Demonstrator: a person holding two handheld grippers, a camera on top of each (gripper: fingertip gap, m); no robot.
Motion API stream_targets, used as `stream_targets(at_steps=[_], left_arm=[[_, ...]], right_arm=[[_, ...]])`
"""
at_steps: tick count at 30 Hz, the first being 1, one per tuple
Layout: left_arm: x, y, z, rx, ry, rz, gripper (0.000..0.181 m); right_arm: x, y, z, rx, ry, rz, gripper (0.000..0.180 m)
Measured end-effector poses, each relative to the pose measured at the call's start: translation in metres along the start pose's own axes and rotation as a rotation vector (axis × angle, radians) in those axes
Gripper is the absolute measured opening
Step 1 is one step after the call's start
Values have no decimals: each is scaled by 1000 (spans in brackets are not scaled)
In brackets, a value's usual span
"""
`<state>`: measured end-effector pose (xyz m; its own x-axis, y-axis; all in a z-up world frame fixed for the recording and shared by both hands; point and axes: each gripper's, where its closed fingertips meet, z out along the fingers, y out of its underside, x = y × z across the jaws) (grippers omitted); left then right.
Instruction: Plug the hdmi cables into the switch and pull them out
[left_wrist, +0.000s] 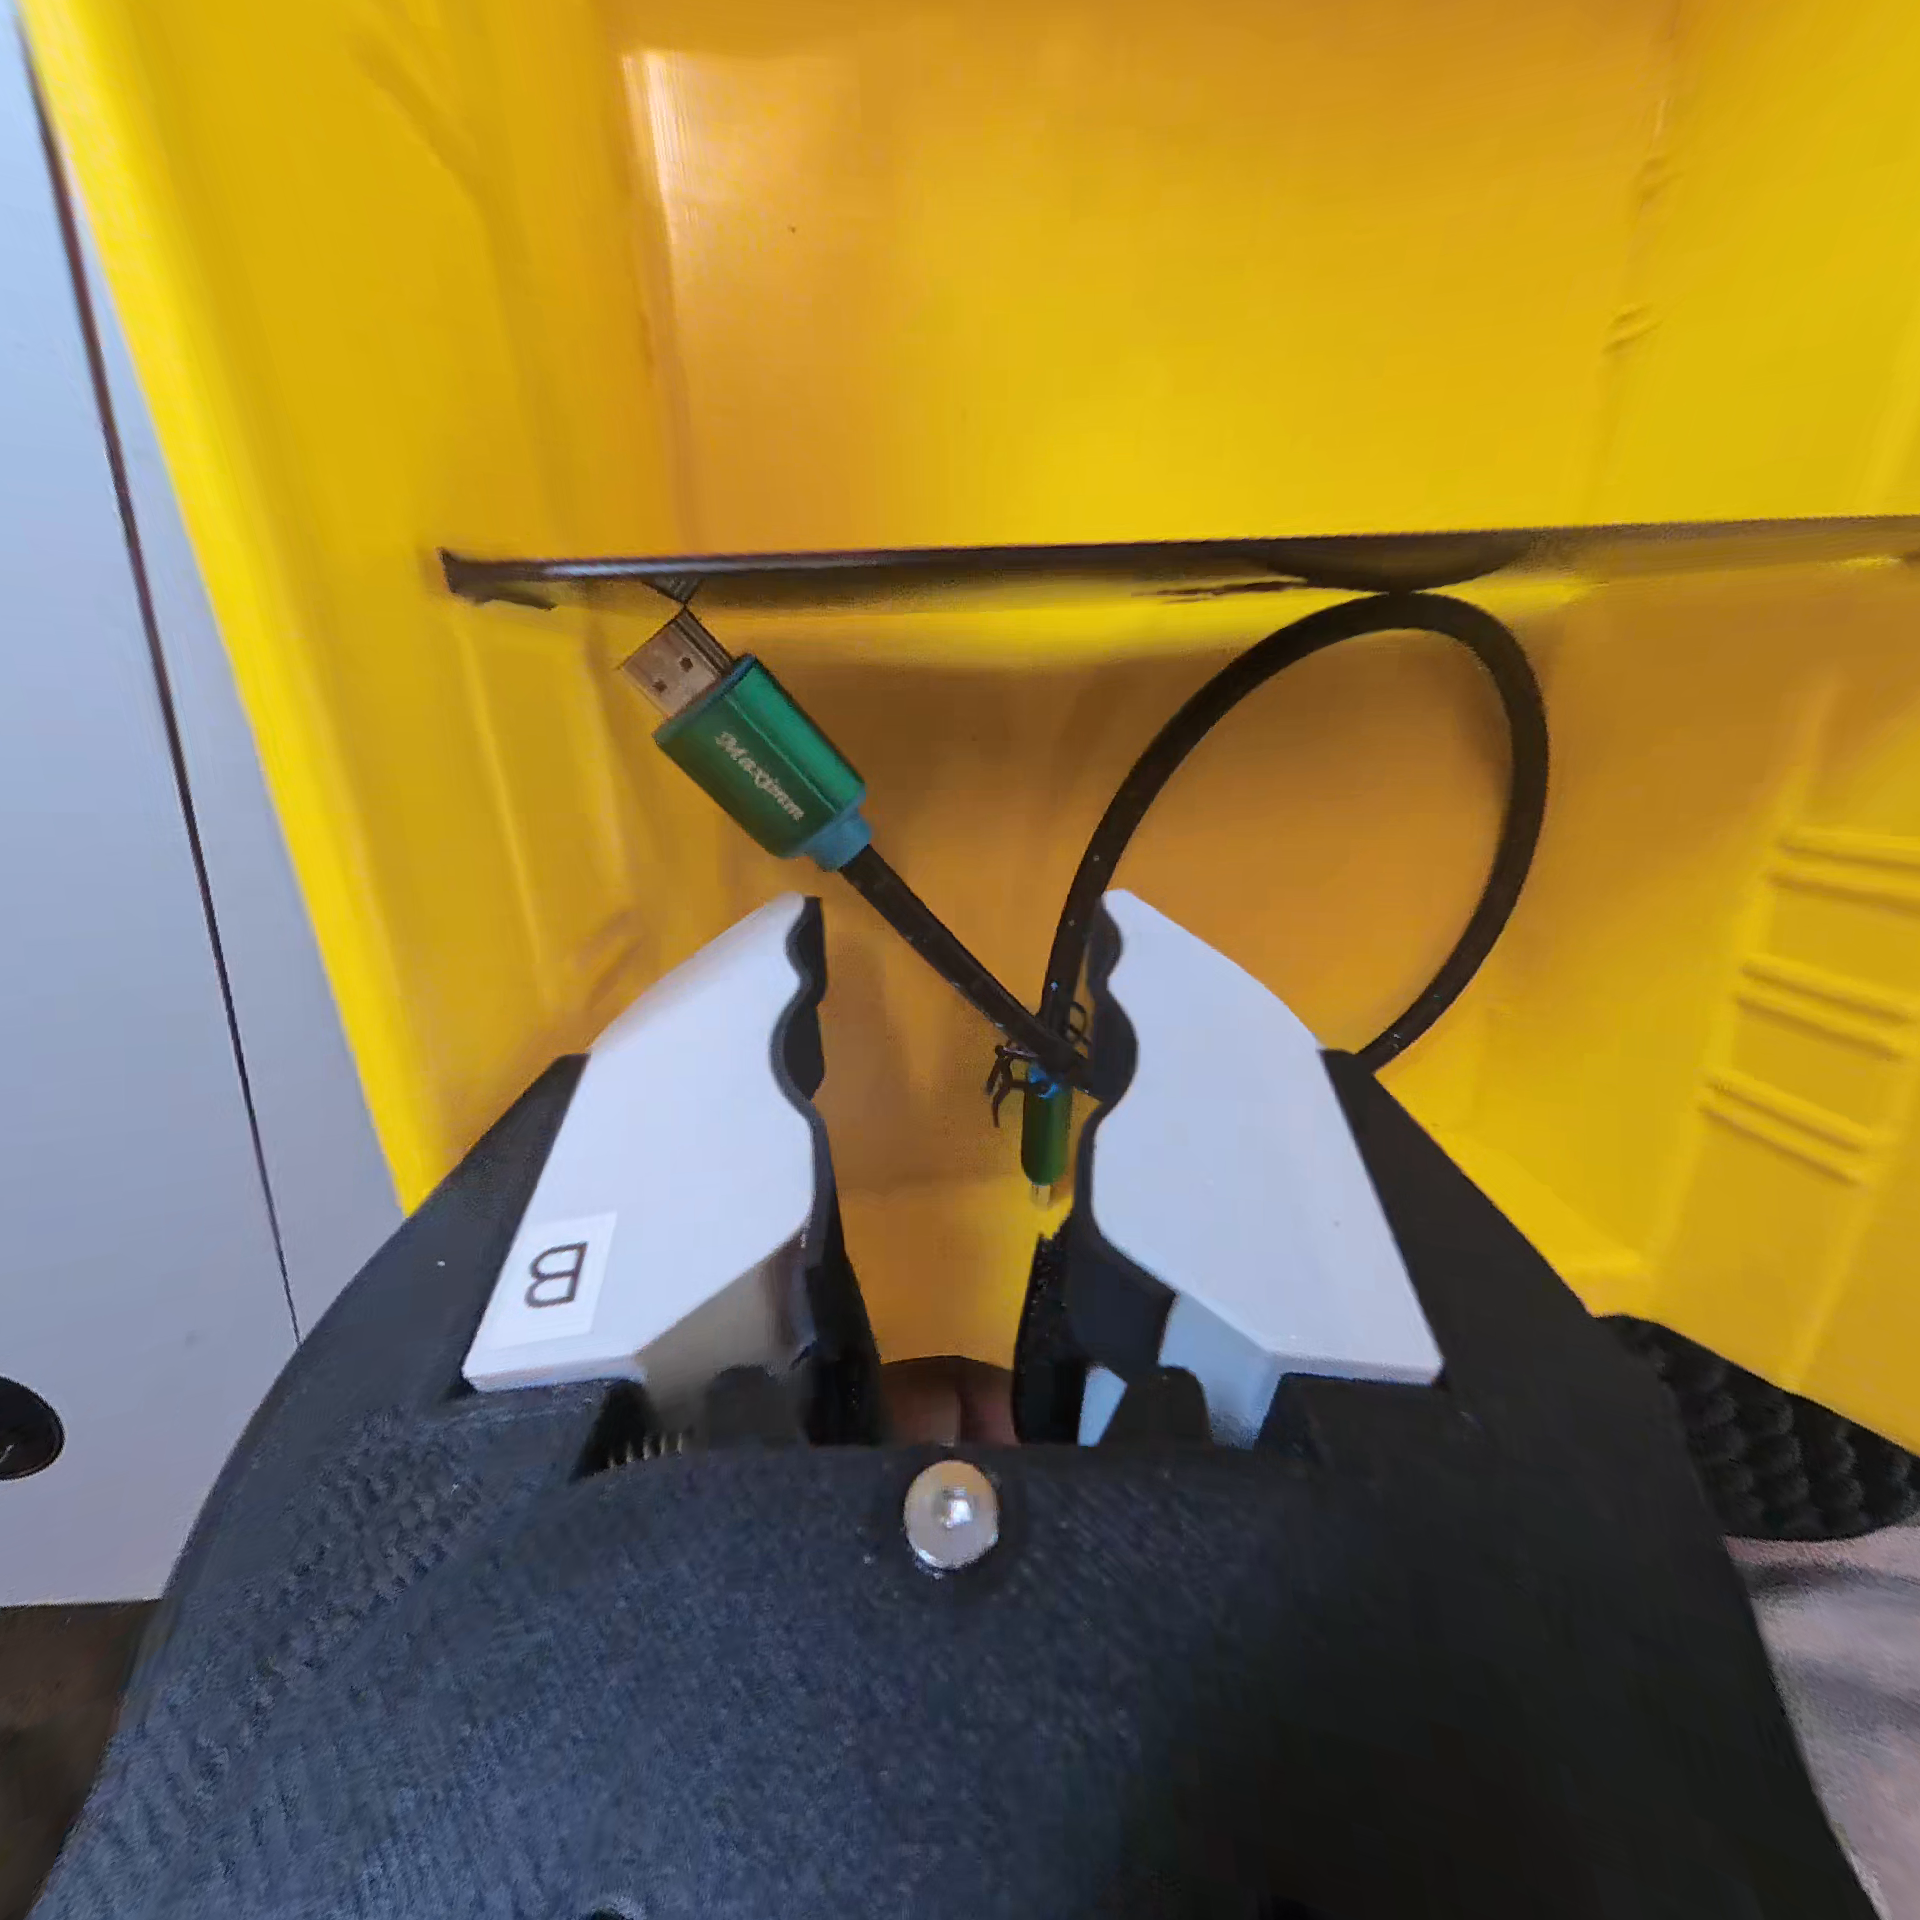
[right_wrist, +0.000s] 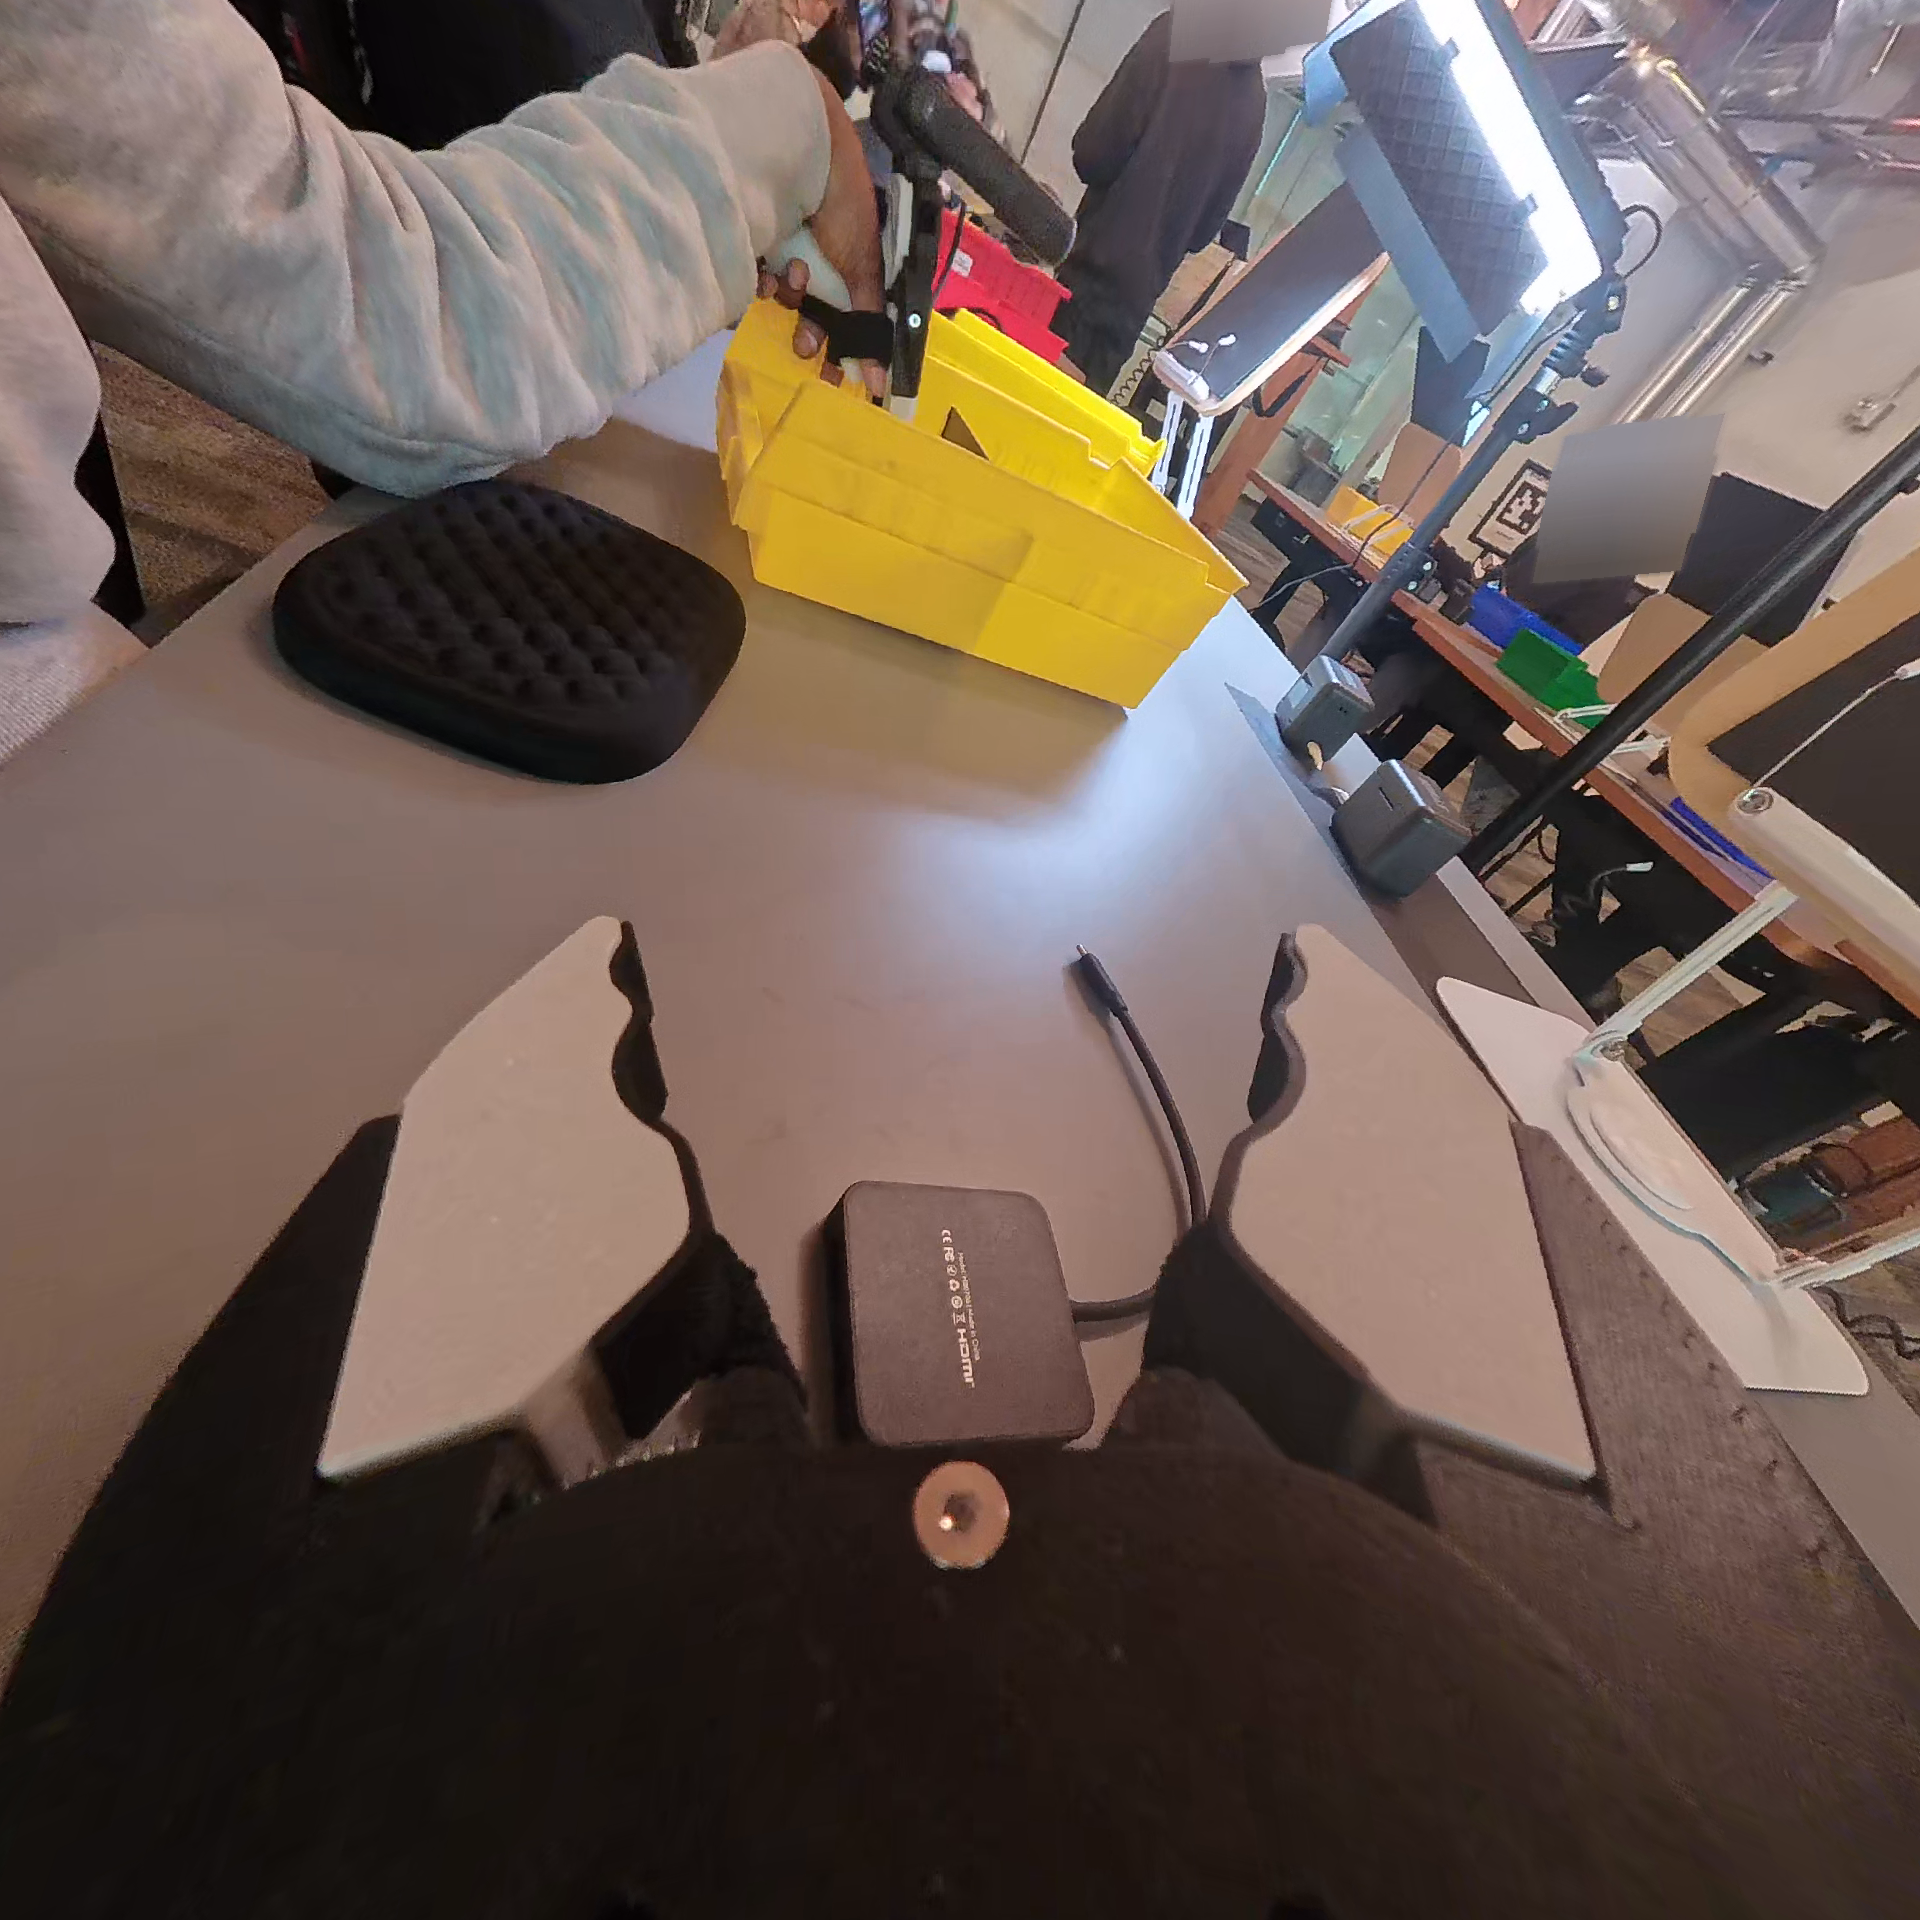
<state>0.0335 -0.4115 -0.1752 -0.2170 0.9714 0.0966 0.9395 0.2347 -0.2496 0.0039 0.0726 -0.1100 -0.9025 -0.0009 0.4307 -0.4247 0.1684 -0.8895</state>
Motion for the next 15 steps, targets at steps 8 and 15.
stream_targets(at_steps=[8,15], left_arm=[[2,-2,-15,53,-13,23,12],[38,-34,-144,648,-215,333,6]], right_arm=[[-1,4,1,-21,-2,-12,112],[-2,4,1,-28,-1,-30,104]])
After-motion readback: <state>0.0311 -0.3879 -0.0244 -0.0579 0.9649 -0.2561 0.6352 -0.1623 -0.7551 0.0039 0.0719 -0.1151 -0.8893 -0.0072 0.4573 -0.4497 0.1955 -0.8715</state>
